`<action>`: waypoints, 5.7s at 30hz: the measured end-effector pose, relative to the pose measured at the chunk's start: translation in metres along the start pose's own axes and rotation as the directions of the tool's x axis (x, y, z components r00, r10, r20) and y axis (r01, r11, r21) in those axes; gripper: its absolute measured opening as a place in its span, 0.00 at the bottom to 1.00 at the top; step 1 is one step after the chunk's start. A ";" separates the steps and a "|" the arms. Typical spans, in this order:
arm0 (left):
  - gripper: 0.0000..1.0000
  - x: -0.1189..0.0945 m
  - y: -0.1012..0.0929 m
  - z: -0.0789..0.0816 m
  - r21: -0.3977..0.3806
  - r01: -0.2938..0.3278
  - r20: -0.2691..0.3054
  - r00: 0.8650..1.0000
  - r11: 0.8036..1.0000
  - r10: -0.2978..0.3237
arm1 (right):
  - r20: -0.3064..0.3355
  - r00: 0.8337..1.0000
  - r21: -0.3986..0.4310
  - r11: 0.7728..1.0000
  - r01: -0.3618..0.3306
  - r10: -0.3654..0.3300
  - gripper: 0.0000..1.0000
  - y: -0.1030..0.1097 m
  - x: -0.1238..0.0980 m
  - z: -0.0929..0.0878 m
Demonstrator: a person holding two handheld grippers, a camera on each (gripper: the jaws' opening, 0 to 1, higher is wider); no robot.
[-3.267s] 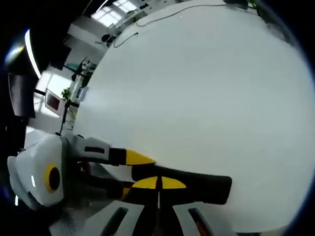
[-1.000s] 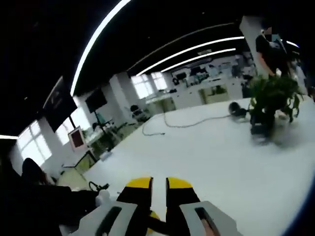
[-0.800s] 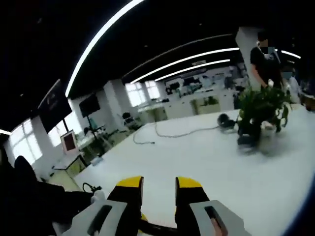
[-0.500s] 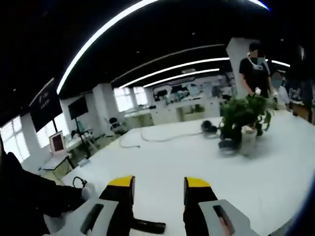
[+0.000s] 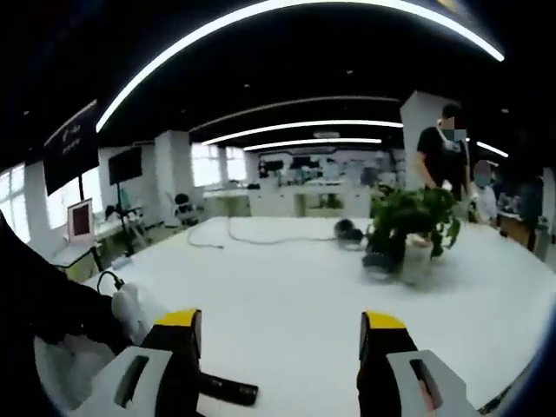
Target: Press the specified remote control buttons in sequence, fully releasing each button before pressing the next.
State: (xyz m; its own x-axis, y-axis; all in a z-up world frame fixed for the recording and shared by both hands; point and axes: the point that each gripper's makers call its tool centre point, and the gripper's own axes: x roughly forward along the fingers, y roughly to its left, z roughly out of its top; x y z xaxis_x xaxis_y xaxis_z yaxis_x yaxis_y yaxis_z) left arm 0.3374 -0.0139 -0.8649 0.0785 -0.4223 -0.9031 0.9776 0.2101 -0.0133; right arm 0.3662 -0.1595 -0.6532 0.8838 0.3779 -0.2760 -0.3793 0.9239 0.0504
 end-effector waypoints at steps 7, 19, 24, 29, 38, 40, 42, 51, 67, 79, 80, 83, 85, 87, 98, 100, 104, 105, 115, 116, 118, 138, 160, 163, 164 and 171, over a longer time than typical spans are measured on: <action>0.24 0.000 -0.001 -0.002 0.066 0.027 0.024 0.999 0.997 -0.028 | -0.013 0.998 -0.023 0.998 -0.054 0.054 0.78 0.009 0.003 -0.002; 0.24 -0.002 0.001 -0.002 0.062 0.023 -0.060 0.998 0.998 -0.019 | -0.051 0.993 -0.057 0.993 -0.105 0.102 0.76 0.018 0.004 -0.012; 0.24 -0.006 0.014 -0.002 0.092 0.002 -0.073 0.997 0.996 0.005 | -0.046 0.994 -0.063 0.993 -0.102 0.099 0.64 0.016 0.002 -0.012; 0.24 -0.008 0.030 -0.002 0.072 -0.009 -0.087 0.996 0.997 0.015 | -0.061 0.996 -0.031 0.997 -0.068 0.066 0.48 0.004 0.001 -0.015; 0.24 -0.009 0.051 -0.008 0.068 -0.004 -0.123 0.992 0.998 0.013 | -0.040 0.998 -0.097 0.994 0.051 -0.055 0.03 -0.023 -0.008 -0.014; 0.24 -0.009 0.055 -0.008 0.068 -0.005 -0.126 0.992 0.998 0.013 | -0.019 0.996 -0.163 0.983 0.080 -0.084 0.00 -0.027 -0.010 -0.010; 0.24 -0.011 0.060 -0.008 0.080 -0.010 -0.131 0.991 0.997 0.020 | -0.028 0.999 -0.234 0.972 0.026 -0.033 0.00 -0.017 -0.012 -0.013; 0.24 -0.016 0.091 -0.001 0.114 -0.025 -0.143 0.989 0.993 0.041 | -0.093 0.995 -0.072 0.997 -0.031 0.024 0.00 -0.012 -0.008 -0.023; 0.24 -0.022 0.153 0.003 0.181 -0.059 -0.167 0.982 0.982 0.090 | -0.219 0.973 -0.021 0.996 -0.086 0.079 0.00 -0.001 -0.001 -0.045; 0.24 -0.017 0.203 0.011 0.218 -0.081 -0.185 0.975 0.973 0.123 | -0.251 0.966 -0.023 0.997 -0.077 0.069 0.00 -0.002 0.001 -0.052; 0.24 -0.016 0.206 0.011 0.222 -0.079 -0.188 0.975 0.972 0.122 | -0.257 0.964 -0.024 0.997 -0.078 0.069 0.00 -0.001 0.001 -0.053; 0.24 -0.013 0.217 0.012 0.233 -0.074 -0.200 0.972 0.970 0.122 | -0.260 0.963 -0.034 0.996 -0.077 0.065 0.00 -0.001 0.001 -0.054; 0.24 -0.011 0.225 0.013 0.238 -0.074 -0.204 0.971 0.968 0.124 | -0.266 0.962 -0.036 0.996 -0.077 0.065 0.00 -0.001 0.001 -0.055; 0.24 -0.009 0.234 0.014 0.240 -0.076 -0.208 0.970 0.968 0.128 | -0.274 0.960 -0.037 0.997 -0.075 0.062 0.00 -0.002 0.001 -0.056; 0.24 -0.001 0.274 0.017 0.211 -0.085 -0.229 0.964 0.974 0.134 | -0.301 0.952 -0.031 0.997 -0.068 0.055 0.00 -0.003 0.002 -0.060; 0.24 0.001 0.283 0.018 0.193 -0.099 -0.224 0.964 0.976 0.142 | -0.304 0.951 -0.031 0.997 -0.064 0.052 0.00 -0.003 0.002 -0.060; 0.24 0.005 0.292 0.021 0.194 -0.115 -0.225 0.962 0.974 0.158 | -0.309 0.950 -0.031 0.998 -0.059 0.047 0.00 -0.004 0.002 -0.061; 0.24 0.006 0.293 0.021 0.191 -0.112 -0.227 0.961 0.975 0.155 | -0.311 0.949 -0.030 0.998 -0.058 0.046 0.00 -0.004 0.002 -0.062; 0.25 0.009 0.299 0.024 0.179 -0.090 -0.234 0.963 0.980 0.132 | -0.321 0.946 -0.026 0.998 -0.058 0.046 0.00 -0.004 0.002 -0.064; 0.25 0.009 0.299 0.024 0.174 -0.092 -0.234 0.963 0.980 0.132 | -0.321 0.946 -0.027 0.998 -0.059 0.047 0.00 -0.004 0.002 -0.063; 0.27 0.008 0.302 0.024 0.142 -0.124 -0.235 0.960 0.982 0.155 | -0.320 0.946 -0.029 0.998 -0.061 0.048 0.00 -0.003 0.002 -0.063; 0.65 -0.052 0.260 0.041 -0.242 -0.270 0.089 0.950 0.932 0.298 | -0.219 0.974 -0.063 0.996 -0.066 0.050 0.01 0.000 0.000 -0.045; 0.66 -0.138 0.165 0.047 -0.426 -0.304 0.313 0.834 0.852 0.454 | -0.180 0.983 -0.070 0.997 0.027 -0.040 0.74 -0.011 0.005 -0.042; 0.66 -0.154 0.154 0.048 -0.470 -0.317 0.336 0.798 0.823 0.500 | -0.199 0.979 -0.055 0.998 0.036 -0.046 0.87 -0.013 0.007 -0.046; 0.66 -0.159 0.150 0.049 -0.478 -0.318 0.346 0.789 0.819 0.508 | -0.196 0.979 -0.052 0.998 0.038 -0.047 0.90 -0.013 0.006 -0.045; 0.73 -0.195 0.107 0.033 -0.549 -0.317 0.372 0.736 0.773 0.566 | -0.176 0.982 -0.031 0.998 0.060 -0.064 0.95 -0.016 0.005 -0.042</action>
State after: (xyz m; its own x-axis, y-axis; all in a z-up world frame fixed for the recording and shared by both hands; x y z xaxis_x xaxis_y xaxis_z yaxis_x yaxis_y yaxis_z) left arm 0.4330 0.0614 -0.6760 0.6834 -0.5202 -0.5122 0.6240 0.7804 0.0400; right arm 0.3651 -0.1752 -0.6957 0.8442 0.3014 -0.4433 -0.3341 0.9425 0.0045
